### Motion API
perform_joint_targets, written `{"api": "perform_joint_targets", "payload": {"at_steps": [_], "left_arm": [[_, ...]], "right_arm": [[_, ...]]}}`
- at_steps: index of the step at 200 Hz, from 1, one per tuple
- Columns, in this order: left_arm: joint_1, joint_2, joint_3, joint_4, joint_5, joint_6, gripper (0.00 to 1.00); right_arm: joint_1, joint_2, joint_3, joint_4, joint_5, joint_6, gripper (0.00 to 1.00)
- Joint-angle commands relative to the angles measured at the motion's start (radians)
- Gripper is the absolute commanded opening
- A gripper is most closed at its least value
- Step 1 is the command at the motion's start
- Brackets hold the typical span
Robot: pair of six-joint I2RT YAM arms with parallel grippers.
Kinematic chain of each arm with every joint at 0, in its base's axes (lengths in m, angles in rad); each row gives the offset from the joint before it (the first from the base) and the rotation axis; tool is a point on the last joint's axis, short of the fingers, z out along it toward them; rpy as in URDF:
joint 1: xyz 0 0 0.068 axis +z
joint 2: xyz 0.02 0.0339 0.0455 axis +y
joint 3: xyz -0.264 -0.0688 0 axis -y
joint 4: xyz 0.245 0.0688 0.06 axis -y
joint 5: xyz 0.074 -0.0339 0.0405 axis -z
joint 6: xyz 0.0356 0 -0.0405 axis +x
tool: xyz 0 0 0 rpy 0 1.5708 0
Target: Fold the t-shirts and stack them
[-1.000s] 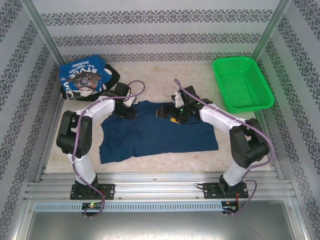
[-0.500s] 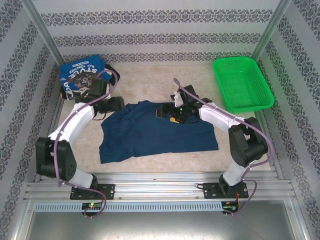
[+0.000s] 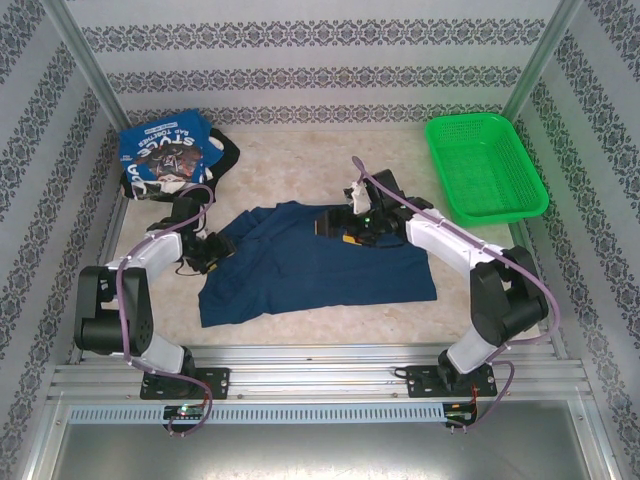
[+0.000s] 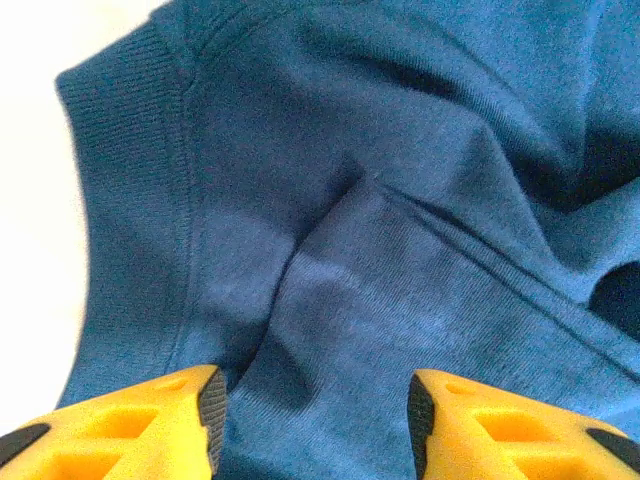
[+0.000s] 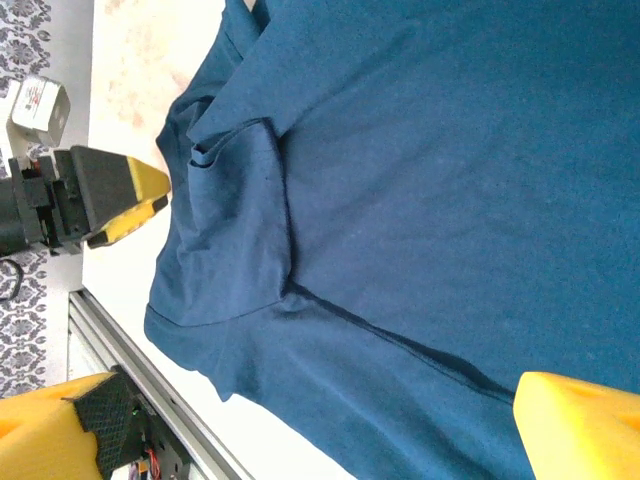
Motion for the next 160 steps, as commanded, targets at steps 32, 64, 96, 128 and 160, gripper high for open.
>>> {"api": "perform_joint_targets", "payload": {"at_steps": [32,64,96,128,160], "left_arm": [[0.01,0.065,0.001,0.024,0.015,-0.036,0.41],[0.01,0.068,-0.017,0.03,0.015,-0.041,0.35],[0.01,0.07,-0.01,0.047,0.022,-0.031,0.13],[0.01,0.033,0.023,-0.02,-0.067,0.03,0.0],[0.013,-0.003,0.052,-0.087,-0.171,0.082,0.0]], "right_arm": [[-0.015,-0.031,-0.032,-0.017,-0.002,-0.016,0.98],[-0.019,-0.034,-0.033,-0.016,0.004,-0.015,0.98],[-0.025,-0.035,-0.036,-0.021,0.012,-0.017,0.98],[-0.039,-0.044,-0.05,-0.048,0.042,-0.026,0.98],[-0.071,-0.051,-0.086,-0.077,0.096,-0.014,0.98]]}}
